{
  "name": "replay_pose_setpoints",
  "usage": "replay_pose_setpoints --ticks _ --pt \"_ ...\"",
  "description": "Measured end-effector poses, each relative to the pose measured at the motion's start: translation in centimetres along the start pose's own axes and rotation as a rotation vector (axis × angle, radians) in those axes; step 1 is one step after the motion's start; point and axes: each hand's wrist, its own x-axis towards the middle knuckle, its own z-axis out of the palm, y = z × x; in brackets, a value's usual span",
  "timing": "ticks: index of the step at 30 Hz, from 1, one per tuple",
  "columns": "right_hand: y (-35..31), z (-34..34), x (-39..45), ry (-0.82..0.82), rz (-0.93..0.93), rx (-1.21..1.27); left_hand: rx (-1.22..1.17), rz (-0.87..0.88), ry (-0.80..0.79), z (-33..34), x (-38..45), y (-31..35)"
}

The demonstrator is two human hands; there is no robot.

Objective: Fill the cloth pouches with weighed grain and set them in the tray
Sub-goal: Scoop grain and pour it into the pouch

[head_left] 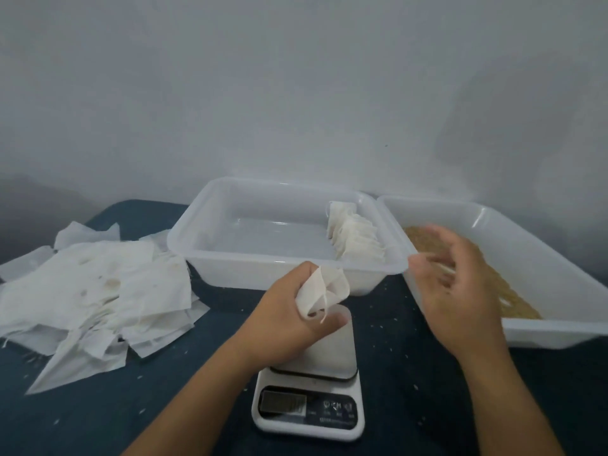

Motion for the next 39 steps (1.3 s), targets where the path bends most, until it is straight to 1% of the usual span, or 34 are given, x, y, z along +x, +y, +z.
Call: replay_pose_setpoints --ticks 1,2,3,6,8,10,12,17,20,22,25,27,32,36,39 --pt "1.0 -0.7 0.9 0.003 0.084 -0.104 0.007 0.005 0.015 -0.1 -0.1 -0.1" --pt "2.1 -1.7 1.9 -0.029 0.175 -0.214 0.021 0.008 0.028 -0.3 -0.3 -0.3" --pt "3.1 -2.7 2.9 -0.106 0.272 -0.322 0.043 0.01 0.041 -0.6 -0.5 -0.5" --pt "5.9 -6.0 5.0 -0.476 0.517 -0.608 0.115 0.034 0.084 -0.8 -0.7 -1.0" --pt "6.7 -7.3 5.8 -0.665 0.604 -0.733 0.161 0.039 0.103 -0.5 -0.6 -1.2" --pt "7.1 -7.8 6.5 -0.786 0.614 -0.805 0.175 0.038 0.113 -0.1 -0.5 -1.1" --pt "7.2 -7.4 7.1 -0.876 0.581 -0.863 0.165 0.03 0.114 0.2 -0.6 -1.2" --pt "7.5 -5.5 7.8 -1.03 0.501 -0.937 0.082 0.048 0.094 0.4 -0.9 -0.8" --pt "8.1 -4.1 7.9 -1.063 0.483 -1.01 0.023 0.062 0.083 0.3 -1.1 -0.2" --pt "8.1 -3.7 8.0 -1.056 0.489 -1.009 -0.012 0.074 0.081 0.2 -1.2 0.0" --pt "8.3 -4.0 8.3 -0.952 0.493 -0.942 -0.032 0.073 0.081 0.1 -1.2 0.0" --pt "8.6 -4.9 8.9 -0.87 0.515 -0.887 -0.034 0.066 0.089 0.2 -1.1 -0.1" --pt "9.5 -8.9 11.2 -0.839 0.651 -0.822 -0.02 0.059 0.089 0.4 -1.1 -0.4" --pt "9.4 -11.8 13.3 -0.786 0.657 -0.92 -0.016 0.058 0.08 0.5 -1.1 -0.4" --pt "9.9 -12.5 14.3 -0.797 0.692 -0.966 -0.008 0.036 0.058 0.5 -1.1 -0.3"
